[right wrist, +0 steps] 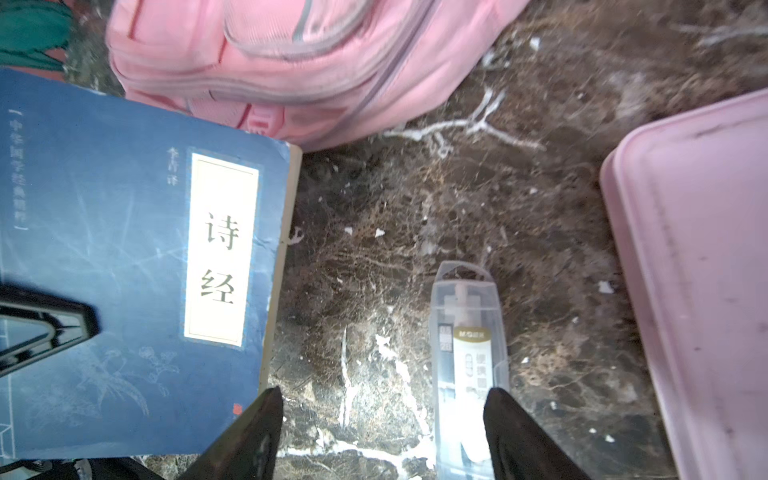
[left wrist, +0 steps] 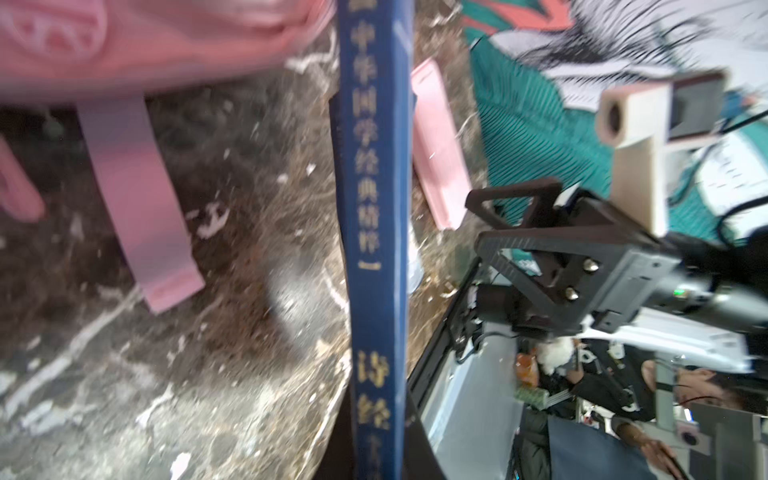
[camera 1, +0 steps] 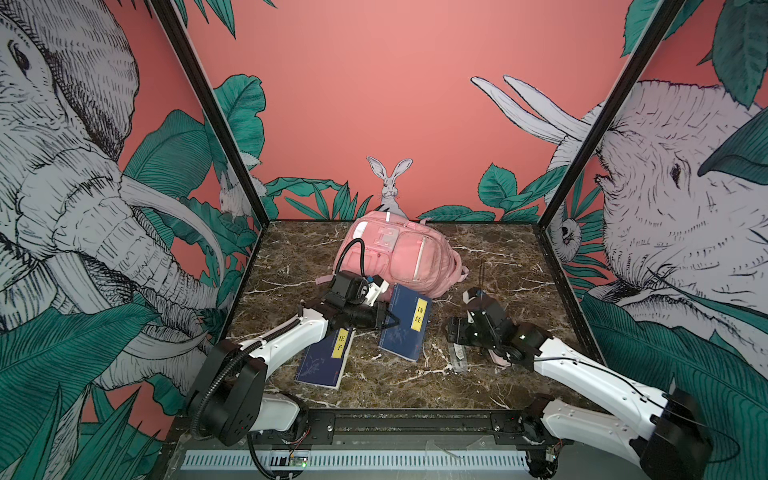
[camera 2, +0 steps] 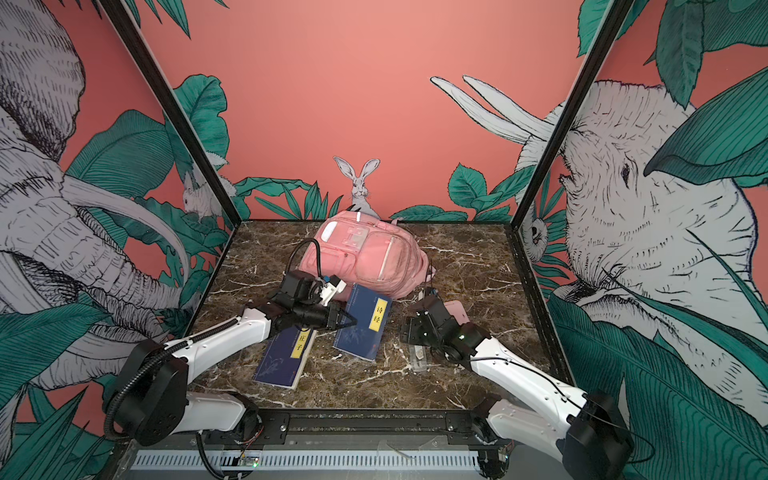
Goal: Pack the student bag
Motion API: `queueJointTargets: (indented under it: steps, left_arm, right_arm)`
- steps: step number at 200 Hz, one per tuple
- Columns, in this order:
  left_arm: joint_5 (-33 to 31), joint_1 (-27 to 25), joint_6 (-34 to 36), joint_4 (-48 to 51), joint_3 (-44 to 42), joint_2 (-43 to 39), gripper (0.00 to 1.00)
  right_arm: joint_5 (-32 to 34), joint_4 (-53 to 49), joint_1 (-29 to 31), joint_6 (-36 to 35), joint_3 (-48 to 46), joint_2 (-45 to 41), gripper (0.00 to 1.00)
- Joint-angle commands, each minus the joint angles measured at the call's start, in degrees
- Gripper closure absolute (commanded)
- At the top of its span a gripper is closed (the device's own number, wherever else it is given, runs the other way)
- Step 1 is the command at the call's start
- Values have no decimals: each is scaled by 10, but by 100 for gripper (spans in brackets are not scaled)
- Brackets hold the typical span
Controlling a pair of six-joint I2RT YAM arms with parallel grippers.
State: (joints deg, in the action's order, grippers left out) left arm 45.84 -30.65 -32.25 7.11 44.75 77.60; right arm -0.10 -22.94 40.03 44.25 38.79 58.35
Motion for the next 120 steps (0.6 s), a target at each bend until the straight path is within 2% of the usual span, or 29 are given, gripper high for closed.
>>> queueJointTargets:
  steps: [1, 66, 91, 120]
  left_arm:
    - [55, 5, -37, -72, 36, -4, 100]
    - [61, 9, -120, -188, 92, 64, 100]
    - [61, 9, -137, -217, 102, 89, 100]
    - [56, 9, -180, -268, 113, 121, 100]
  right_arm:
    - [-39, 3, -24, -29, 13, -15, 23]
    - [-94, 73, -63, -30, 26, 12, 23]
    - [-73, 97, -70, -13, 16, -4, 23]
    - [-96, 147, -86, 1, 12, -16, 21]
